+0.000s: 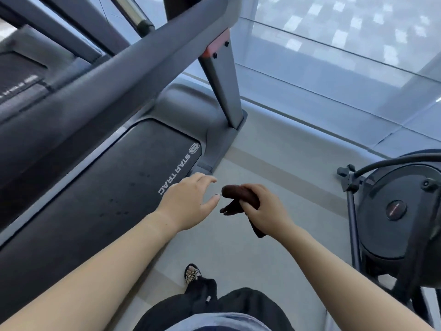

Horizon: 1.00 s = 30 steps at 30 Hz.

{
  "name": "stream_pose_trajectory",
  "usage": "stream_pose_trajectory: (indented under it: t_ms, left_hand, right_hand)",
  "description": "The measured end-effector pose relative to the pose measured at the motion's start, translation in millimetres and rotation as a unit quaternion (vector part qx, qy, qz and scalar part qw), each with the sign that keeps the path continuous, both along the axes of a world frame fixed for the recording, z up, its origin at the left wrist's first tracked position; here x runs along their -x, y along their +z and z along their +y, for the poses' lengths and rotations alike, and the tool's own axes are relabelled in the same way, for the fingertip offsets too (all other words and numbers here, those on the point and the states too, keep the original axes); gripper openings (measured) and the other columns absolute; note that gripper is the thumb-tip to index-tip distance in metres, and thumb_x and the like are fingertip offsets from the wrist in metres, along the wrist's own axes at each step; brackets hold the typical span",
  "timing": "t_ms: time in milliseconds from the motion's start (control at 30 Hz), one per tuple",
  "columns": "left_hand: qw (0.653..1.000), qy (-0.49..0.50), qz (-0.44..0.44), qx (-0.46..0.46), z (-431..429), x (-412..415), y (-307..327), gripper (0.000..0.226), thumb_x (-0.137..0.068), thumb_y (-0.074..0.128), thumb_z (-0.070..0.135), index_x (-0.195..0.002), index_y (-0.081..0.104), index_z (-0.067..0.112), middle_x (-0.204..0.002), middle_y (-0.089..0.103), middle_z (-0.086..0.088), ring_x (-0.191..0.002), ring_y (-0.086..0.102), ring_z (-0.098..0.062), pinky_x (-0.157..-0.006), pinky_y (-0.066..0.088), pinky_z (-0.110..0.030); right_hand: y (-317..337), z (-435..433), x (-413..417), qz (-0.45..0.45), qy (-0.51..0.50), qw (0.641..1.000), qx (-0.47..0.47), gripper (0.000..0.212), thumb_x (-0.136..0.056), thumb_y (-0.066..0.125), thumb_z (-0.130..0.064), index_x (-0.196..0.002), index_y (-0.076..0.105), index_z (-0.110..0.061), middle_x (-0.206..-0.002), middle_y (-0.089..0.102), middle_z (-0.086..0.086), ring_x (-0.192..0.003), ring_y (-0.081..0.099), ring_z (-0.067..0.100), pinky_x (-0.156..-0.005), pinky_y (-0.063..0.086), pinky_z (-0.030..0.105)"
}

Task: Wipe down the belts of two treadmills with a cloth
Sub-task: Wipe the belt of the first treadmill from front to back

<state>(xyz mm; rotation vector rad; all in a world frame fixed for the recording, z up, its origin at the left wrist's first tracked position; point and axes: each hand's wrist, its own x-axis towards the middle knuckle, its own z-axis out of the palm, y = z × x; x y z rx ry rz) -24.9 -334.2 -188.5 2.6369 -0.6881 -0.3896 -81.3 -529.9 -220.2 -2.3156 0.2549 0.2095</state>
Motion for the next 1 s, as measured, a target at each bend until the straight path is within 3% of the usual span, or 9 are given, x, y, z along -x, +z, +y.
stream_pose_trajectory:
  t_ms: [200, 367, 633, 767, 1000]
  left_hand:
    - [0.999, 0.04, 0.006, -0.016, 6.5, -34.7, -1.4, 0.043, -0.093, 0.043, 0.045, -0.134, 0.042, 0.028, -0.136, 0.045, 0.01, -0.121, 0.046, -0.014, -0.092, 0.04, -0.031]
    - [0.995, 0.094, 0.024, -0.034, 7.2, -56.7, -6.4, 0.045, -0.093, 0.043, 0.045, -0.135, 0.04, 0.028, -0.138, 0.043, 0.01, -0.122, 0.046, -0.014, -0.094, 0.041, -0.034]
    - [0.98, 0.184, 0.036, -0.07, -21.3, -91.6, -28.4, 0.044, -0.093, 0.043, 0.045, -0.134, 0.041, 0.03, -0.137, 0.044, 0.01, -0.119, 0.048, -0.015, -0.09, 0.042, -0.032]
    - [0.973, 0.213, 0.043, -0.071, -30.2, -112.0, -56.4, 0.043, -0.093, 0.044, 0.045, -0.133, 0.042, 0.03, -0.135, 0.045, 0.011, -0.112, 0.051, -0.016, -0.086, 0.041, -0.031]
    - [0.97, 0.219, 0.036, -0.099, -15.6, -152.1, -142.6, 0.043, -0.093, 0.043, 0.045, -0.133, 0.042, 0.03, -0.138, 0.044, 0.009, -0.121, 0.047, -0.016, -0.09, 0.041, -0.033]
  right_hand:
    - [-11.4, 5.0, -52.4, 0.0, 0.045, 0.999, -0.018, 0.03, -0.092, 0.056, -0.017, -0.12, 0.06, -0.028, -0.109, 0.053, -0.015, -0.098, 0.051, 0.005, -0.074, 0.033, 0.01]
    - [-25.1, 1.7, -96.9, 0.008, 0.112, 0.994, -0.01, 0.032, -0.092, 0.057, -0.024, -0.125, 0.057, -0.025, -0.112, 0.052, -0.014, -0.105, 0.052, 0.01, -0.085, 0.034, 0.021]
    - [-52.7, -26.0, -169.2, 0.002, 0.201, 0.979, -0.025, 0.031, -0.091, 0.058, -0.024, -0.122, 0.059, -0.027, -0.119, 0.057, -0.009, -0.108, 0.053, 0.011, -0.085, 0.035, 0.022]
    - [-85.0, -29.8, -198.7, 0.001, 0.221, 0.975, -0.025, 0.032, -0.09, 0.058, -0.025, -0.123, 0.059, -0.026, -0.121, 0.058, -0.007, -0.111, 0.054, 0.015, -0.09, 0.038, 0.025]
    - [-168.0, -7.9, -242.1, -0.018, 0.222, 0.974, -0.043, 0.032, -0.09, 0.058, -0.026, -0.122, 0.06, -0.027, -0.121, 0.058, -0.006, -0.111, 0.054, 0.015, -0.092, 0.04, 0.027]
